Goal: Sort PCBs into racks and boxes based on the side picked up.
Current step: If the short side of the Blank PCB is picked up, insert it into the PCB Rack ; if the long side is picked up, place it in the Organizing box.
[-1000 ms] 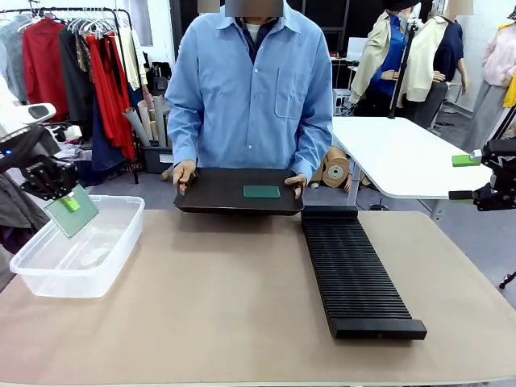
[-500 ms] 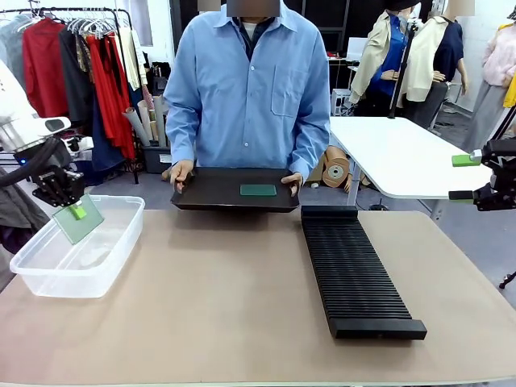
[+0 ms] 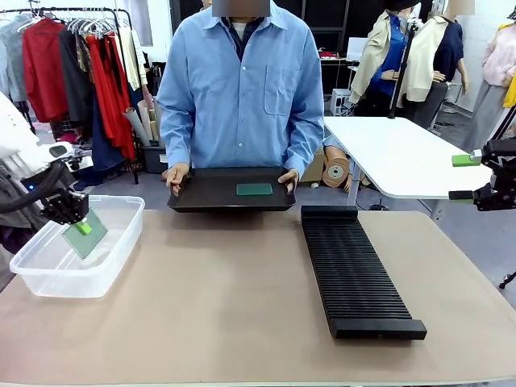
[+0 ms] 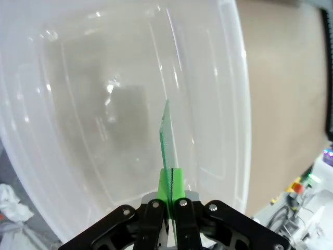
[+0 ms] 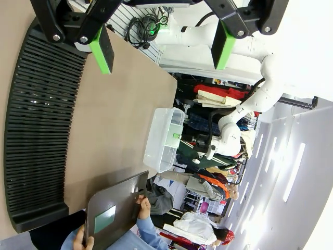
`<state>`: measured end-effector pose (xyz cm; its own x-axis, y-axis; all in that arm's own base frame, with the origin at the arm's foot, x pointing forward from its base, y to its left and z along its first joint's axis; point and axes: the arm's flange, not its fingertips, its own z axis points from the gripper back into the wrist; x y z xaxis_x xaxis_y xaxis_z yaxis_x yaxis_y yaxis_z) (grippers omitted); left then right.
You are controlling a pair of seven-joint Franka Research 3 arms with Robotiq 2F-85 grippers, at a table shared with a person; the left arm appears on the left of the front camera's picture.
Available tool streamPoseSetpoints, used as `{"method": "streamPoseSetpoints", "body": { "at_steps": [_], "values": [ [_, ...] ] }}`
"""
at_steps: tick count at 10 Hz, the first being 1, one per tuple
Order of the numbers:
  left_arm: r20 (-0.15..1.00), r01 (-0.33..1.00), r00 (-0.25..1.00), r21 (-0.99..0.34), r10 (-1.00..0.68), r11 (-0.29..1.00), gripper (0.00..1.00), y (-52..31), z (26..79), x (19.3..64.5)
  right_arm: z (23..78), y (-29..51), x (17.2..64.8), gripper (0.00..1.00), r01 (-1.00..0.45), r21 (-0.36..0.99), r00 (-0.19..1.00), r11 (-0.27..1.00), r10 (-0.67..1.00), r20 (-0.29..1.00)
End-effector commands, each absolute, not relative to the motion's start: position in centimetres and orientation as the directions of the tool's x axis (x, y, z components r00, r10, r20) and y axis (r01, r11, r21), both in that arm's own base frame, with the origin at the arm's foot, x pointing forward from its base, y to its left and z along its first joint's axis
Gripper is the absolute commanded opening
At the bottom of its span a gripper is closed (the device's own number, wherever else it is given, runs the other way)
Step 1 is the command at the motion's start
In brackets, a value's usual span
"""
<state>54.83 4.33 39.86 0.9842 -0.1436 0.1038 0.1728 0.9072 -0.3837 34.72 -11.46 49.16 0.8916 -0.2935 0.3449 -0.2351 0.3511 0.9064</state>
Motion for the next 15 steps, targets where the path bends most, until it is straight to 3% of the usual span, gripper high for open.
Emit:
{"method": "streamPoseSetpoints", "body": {
  "at_steps": [1,6,12,13,15],
  "values": [
    [0.201,0.228,0.967,-0.408,-0.157,0.884,0.0,4.7,38.3,55.0,49.4,-11.5,34.7,1.0,-0.245,0.908,0.889,0.341,-0.294,0.35],
    [0.149,0.197,0.978,-0.456,-0.144,0.868,0.0,5.3,34.1,56.3,49.4,-11.5,34.7,1.0,-0.245,0.908,0.889,0.341,-0.294,0.35],
    [0.142,0.211,0.976,-0.457,-0.163,0.864,0.04,5.0,33.4,56.9,49.4,-11.5,34.7,1.0,-0.245,0.908,0.889,0.341,-0.294,0.35],
    [0.144,0.216,0.975,-0.451,-0.168,0.866,0.15,4.9,33.5,57.0,49.4,-11.5,34.7,1.0,-0.245,0.908,0.889,0.341,-0.294,0.35],
    [0.136,0.201,0.978,-0.43,-0.157,0.88,0.51,4.8,34.1,57.1,49.4,-11.5,34.7,1.0,-0.245,0.908,0.889,0.341,-0.294,0.35]
  ]
}}
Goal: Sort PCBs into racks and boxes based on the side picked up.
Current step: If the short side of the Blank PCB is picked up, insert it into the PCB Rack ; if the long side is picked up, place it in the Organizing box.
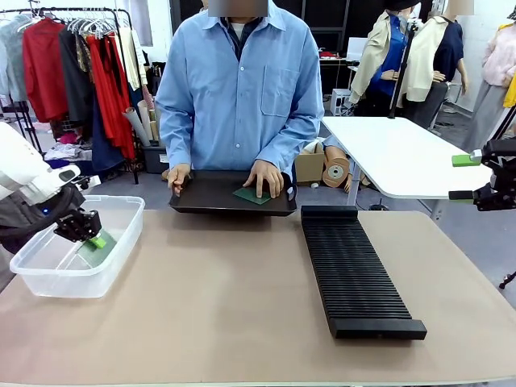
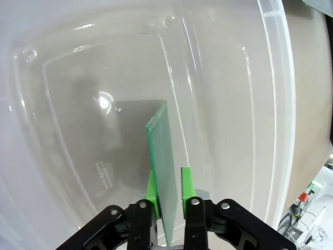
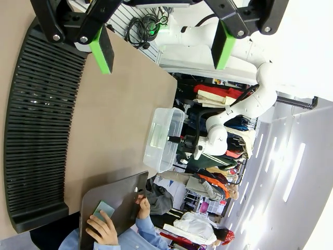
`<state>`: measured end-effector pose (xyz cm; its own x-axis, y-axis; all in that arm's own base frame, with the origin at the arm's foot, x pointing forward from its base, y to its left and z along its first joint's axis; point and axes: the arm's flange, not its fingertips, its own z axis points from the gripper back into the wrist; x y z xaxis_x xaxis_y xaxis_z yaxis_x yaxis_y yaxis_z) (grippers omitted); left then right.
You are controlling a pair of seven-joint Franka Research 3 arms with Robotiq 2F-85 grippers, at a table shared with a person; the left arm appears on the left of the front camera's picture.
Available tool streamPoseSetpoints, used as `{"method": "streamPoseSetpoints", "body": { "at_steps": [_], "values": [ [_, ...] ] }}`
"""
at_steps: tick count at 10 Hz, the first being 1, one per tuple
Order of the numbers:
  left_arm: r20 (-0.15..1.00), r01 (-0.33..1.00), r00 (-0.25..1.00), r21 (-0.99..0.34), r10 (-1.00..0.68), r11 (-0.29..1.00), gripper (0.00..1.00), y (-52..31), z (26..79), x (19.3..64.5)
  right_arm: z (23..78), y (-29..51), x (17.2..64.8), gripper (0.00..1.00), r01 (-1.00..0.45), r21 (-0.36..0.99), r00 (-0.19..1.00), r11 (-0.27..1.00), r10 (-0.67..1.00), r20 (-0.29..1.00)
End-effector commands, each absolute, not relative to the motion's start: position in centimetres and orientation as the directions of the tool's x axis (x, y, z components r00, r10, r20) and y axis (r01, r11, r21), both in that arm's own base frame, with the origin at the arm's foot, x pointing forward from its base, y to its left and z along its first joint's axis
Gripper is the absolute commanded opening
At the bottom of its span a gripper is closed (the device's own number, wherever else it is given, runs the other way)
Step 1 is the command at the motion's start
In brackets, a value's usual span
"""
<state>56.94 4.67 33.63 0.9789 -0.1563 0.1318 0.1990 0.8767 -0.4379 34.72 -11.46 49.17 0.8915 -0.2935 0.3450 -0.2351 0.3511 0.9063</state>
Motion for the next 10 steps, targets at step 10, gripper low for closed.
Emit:
{"method": "streamPoseSetpoints", "body": {
  "at_steps": [10],
  "values": [
    [0.108,0.155,0.985,-0.236,-0.132,0.959,1.0,2.8,38.6,56.3,49.4,-11.5,34.7,1.0,-0.245,0.908,0.889,0.341,-0.294,0.35]
  ]
}}
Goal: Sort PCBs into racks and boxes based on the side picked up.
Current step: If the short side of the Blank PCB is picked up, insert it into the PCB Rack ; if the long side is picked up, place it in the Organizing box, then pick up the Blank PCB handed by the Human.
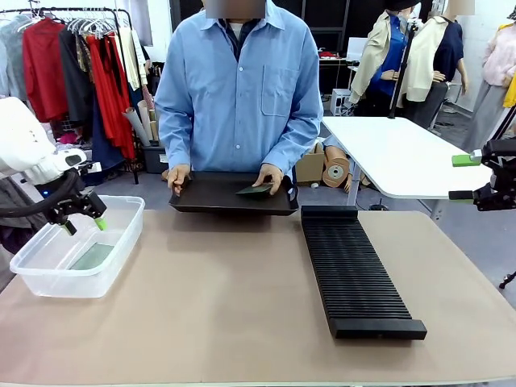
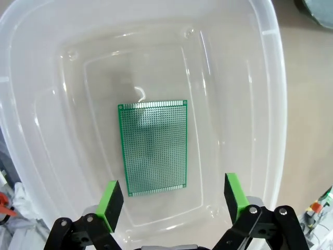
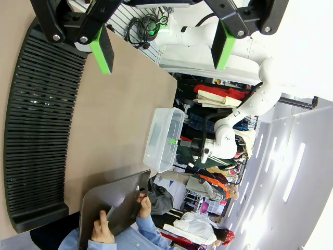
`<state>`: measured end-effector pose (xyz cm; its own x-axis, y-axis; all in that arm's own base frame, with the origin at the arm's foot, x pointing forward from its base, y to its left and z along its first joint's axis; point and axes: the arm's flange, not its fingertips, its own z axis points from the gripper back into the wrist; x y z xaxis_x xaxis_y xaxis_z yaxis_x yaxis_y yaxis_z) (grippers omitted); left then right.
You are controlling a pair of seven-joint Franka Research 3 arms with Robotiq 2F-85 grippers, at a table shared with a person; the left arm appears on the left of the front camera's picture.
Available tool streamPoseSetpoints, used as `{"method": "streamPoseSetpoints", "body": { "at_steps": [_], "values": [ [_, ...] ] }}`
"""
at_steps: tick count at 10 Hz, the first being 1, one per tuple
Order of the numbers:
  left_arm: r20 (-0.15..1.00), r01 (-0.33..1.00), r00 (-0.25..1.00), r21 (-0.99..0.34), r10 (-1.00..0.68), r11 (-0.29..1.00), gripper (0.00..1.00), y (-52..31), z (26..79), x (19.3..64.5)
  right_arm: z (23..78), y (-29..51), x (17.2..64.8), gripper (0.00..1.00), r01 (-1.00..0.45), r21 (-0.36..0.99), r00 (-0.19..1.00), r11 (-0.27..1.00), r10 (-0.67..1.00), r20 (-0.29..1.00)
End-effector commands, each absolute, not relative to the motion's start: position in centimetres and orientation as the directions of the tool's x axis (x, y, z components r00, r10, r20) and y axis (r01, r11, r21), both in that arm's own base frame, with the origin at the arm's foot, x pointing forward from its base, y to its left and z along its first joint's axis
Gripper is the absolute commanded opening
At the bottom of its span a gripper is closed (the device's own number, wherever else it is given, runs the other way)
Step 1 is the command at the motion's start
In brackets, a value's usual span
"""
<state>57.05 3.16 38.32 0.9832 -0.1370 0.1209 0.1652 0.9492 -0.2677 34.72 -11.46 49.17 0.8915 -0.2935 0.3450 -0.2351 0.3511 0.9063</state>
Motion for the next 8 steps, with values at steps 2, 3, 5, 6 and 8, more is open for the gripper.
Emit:
{"method": "streamPoseSetpoints", "body": {
  "at_steps": [2,3,5,6,8],
  "values": [
    [0.106,0.159,0.985,-0.244,-0.137,0.957,1.0,2.6,38.9,56.1,49.4,-11.5,34.7,1.0,-0.245,0.908,0.889,0.341,-0.294,0.35],
    [0.105,0.159,0.985,-0.243,-0.137,0.957,1.0,2.6,38.9,56.1,49.4,-11.5,34.7,1.0,-0.245,0.908,0.889,0.341,-0.294,0.35],
    [0.113,0.159,0.985,-0.267,-0.133,0.95,1.0,2.6,39.0,56.0,49.4,-11.5,34.7,1.0,-0.245,0.908,0.889,0.341,-0.294,0.35],
    [0.14,0.168,0.982,-0.312,-0.129,0.935,1.0,2.7,39.3,56.0,49.4,-11.5,34.7,1.0,-0.245,0.908,0.889,0.341,-0.294,0.35],
    [0.176,0.18,0.977,-0.361,-0.122,0.915,1.0,3.1,40.6,55.5,49.4,-11.5,34.7,1.0,-0.245,0.908,0.889,0.341,-0.294,0.35]
  ]
}}
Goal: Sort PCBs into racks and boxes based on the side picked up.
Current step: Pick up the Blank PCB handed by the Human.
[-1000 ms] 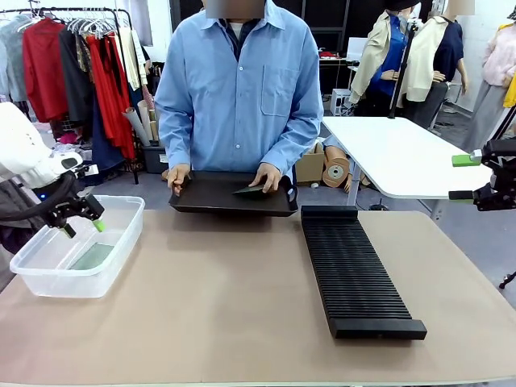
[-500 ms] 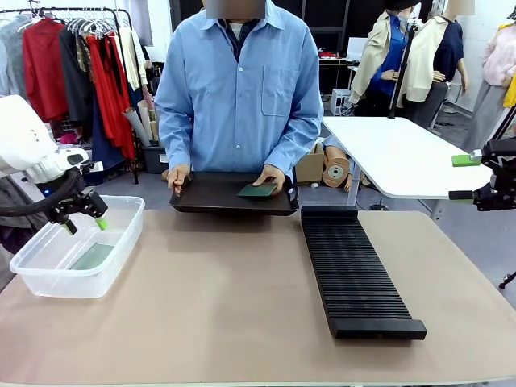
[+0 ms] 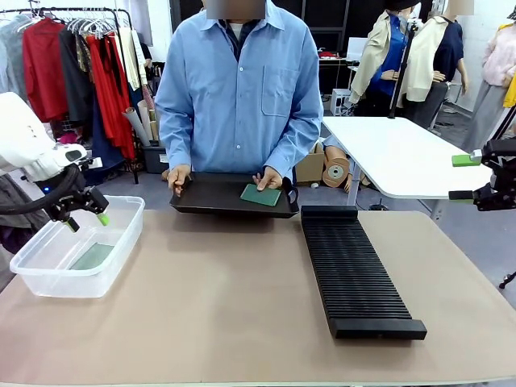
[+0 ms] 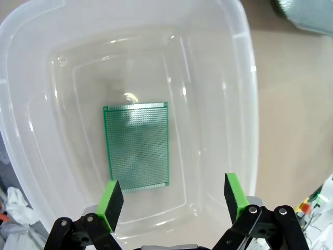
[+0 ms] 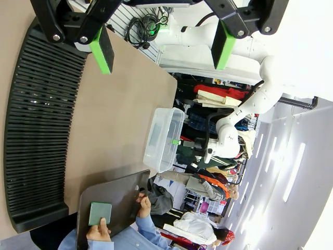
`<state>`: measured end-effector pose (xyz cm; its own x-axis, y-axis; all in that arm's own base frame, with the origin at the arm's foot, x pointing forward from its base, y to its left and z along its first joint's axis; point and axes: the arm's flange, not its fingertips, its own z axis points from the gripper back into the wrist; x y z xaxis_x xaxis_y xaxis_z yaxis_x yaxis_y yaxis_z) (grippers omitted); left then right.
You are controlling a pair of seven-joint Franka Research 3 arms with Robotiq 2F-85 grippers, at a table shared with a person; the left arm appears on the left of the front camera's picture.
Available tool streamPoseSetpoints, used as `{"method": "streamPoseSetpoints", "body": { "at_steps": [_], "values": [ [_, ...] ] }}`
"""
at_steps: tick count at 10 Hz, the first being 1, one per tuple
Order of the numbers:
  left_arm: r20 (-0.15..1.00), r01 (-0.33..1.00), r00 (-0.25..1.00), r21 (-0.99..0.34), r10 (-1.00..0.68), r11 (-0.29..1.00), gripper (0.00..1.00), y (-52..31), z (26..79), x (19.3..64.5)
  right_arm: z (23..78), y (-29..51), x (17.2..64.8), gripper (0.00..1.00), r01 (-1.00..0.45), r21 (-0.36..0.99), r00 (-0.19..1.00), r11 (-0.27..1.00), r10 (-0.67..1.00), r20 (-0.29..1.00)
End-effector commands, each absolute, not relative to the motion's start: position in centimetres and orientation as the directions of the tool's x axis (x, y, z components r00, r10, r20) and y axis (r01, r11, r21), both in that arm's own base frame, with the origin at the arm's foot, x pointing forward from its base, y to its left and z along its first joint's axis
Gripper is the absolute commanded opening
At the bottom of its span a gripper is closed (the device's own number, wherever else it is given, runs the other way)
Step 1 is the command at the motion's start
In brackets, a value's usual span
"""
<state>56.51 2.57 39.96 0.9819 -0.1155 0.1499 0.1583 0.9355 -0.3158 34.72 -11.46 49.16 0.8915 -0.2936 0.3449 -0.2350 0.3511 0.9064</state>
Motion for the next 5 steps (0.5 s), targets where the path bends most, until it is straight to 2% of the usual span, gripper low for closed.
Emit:
{"method": "streamPoseSetpoints", "body": {
  "at_steps": [1,4,5],
  "values": [
    [0.219,0.207,0.968,-0.428,-0.122,0.88,1.0,3.5,41.8,55.3,49.4,-11.5,34.7,1.0,-0.245,0.908,0.889,0.341,-0.294,0.35],
    [0.324,0.298,0.94,-0.622,-0.108,0.724,1.0,5.0,43.9,54.6,49.4,-11.5,34.7,1.0,-0.245,0.908,0.889,0.341,-0.294,0.35],
    [0.358,0.347,0.927,-0.696,-0.115,0.629,1.0,5.4,44.0,54.3,49.4,-11.5,34.7,1.0,-0.245,0.908,0.889,0.341,-0.294,0.35]
  ]
}}
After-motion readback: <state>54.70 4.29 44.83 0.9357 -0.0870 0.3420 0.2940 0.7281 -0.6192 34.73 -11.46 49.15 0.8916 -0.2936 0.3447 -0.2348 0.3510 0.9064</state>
